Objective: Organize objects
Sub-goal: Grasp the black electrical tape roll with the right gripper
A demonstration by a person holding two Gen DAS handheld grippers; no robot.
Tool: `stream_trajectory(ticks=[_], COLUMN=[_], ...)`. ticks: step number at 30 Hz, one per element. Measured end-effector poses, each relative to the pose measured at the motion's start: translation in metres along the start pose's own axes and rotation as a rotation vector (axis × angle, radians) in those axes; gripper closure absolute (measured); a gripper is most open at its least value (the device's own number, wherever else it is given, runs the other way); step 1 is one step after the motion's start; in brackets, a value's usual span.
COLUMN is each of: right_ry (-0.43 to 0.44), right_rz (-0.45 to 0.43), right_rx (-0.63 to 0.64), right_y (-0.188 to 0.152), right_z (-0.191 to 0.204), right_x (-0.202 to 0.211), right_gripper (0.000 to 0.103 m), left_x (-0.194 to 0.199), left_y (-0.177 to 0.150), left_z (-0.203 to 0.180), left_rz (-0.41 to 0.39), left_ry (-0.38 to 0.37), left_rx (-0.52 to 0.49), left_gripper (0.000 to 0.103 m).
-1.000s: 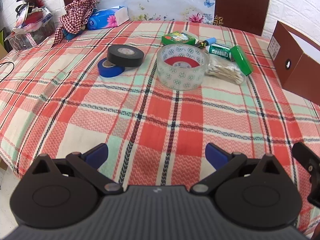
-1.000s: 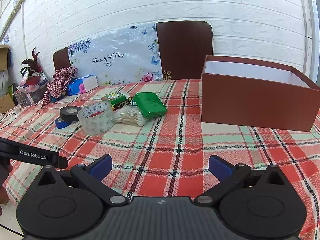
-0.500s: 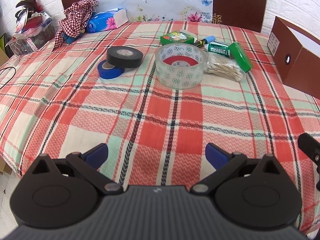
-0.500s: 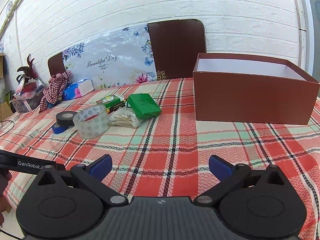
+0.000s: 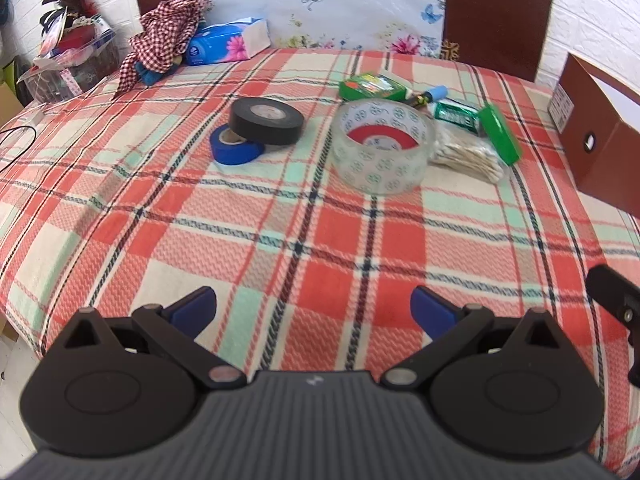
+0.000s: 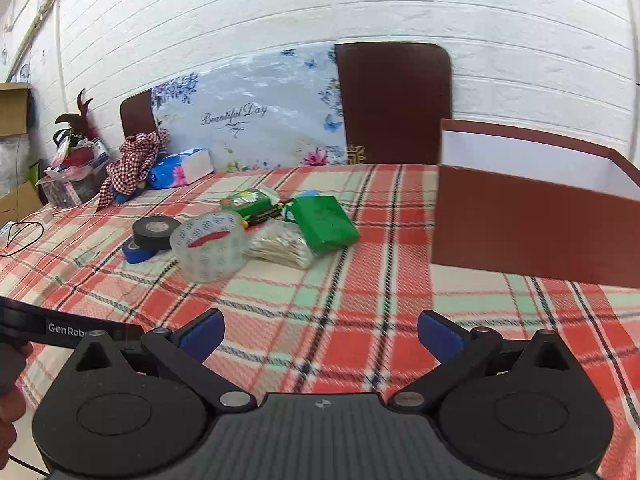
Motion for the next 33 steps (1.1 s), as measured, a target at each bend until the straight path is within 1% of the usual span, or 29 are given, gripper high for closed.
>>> stream_trajectory(ticks=[7,11,13,15,16,18,19,20,21,23,25,26,28,29,30,31,32,33], right_ry=[0.042,0.078,0.106,0.136,0.15,0.192,0.222,0.252,0.279,0.324,0.356,0.361,0.388,0.392,0.389,0.398,0.419,0.446], right_rz=[0.029,0.047,0.054,0.052,0.054,0.061,0.065,0.062,0.055,0.038,0.017,0.014,0.064,0.098,0.137,0.181,0.228,0.27], right_rx=[0.009,0.045,0.073,0.105,0.123,0.138,0.148,0.168,0.196,0.264,0.345,0.377,0.389,0.376,0.363,0.349,0.334,0.318], right_y=[0.017,0.023,0.023,0.024,0.024,0.027,0.028,0.029,0.03,0.034,0.041,0.044,0.047,0.046,0.044,0.042,0.039,0.037], right_z=[0.024,0.045,0.061,0.077,0.087,0.105,0.116,0.129,0.141,0.169,0.196,0.207,0.222,0.224,0.224,0.224,0.223,0.224], right_x=[-0.026,-0.045,-0.054,-0.062,-0.067,-0.076,-0.08,-0.085,-0.089,-0.101,-0.119,-0.132,-0.163,-0.177,-0.194,-0.208,-0.22,-0.23], right_gripper=[0.001,0.001,0.001,0.004,0.006,0.013,0.018,0.022,0.023,0.028,0.033,0.032,0.031,0.03,0.029,0.022,0.021,0.023], left_x=[-0.011,-0.025,-0.035,-0.047,-0.053,-0.065,-0.072,-0.079,-0.084,-0.092,-0.096,-0.098,-0.103,-0.107,-0.113,-0.119,-0.124,-0.13], left_y=[0.014,0.037,0.048,0.059,0.064,0.071,0.075,0.078,0.082,0.09,0.103,0.11,0.124,0.131,0.137,0.142,0.146,0.148], left_z=[0.023,0.049,0.066,0.084,0.095,0.118,0.13,0.141,0.151,0.165,0.173,0.174,0.171,0.165,0.157,0.148,0.139,0.129], left_rz=[-0.01,-0.064,-0.087,-0.101,-0.106,-0.103,-0.091,-0.084,-0.077,-0.076,-0.094,-0.104,-0.111,-0.103,-0.089,-0.075,-0.065,-0.054], left_ry=[0.003,0.01,-0.003,-0.023,-0.017,0.01,0.002,-0.019,-0.036,-0.056,-0.081,-0.102,-0.162,-0.204,-0.246,-0.276,-0.298,-0.32], left_rx=[0.046,0.1,0.128,0.156,0.164,0.18,0.198,0.217,0.232,0.25,0.259,0.267,0.295,0.297,0.286,0.267,0.24,0.207], left_gripper=[0.0,0.0,0.0,0.0,0.0,0.0,0.002,0.01,0.019,0.026,0.028,0.028,0.03,0.036,0.042,0.045,0.048,0.051])
Point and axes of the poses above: each gripper's, at about its wrist camera, not at the fingertips, and x roughly against the way its jaws point, z to its left, y to its top, the point moved 8 cm from there along -x, roughly the way its jaws point, and after that the axes turned 9 degrees about -z, right-handed, at the moved point
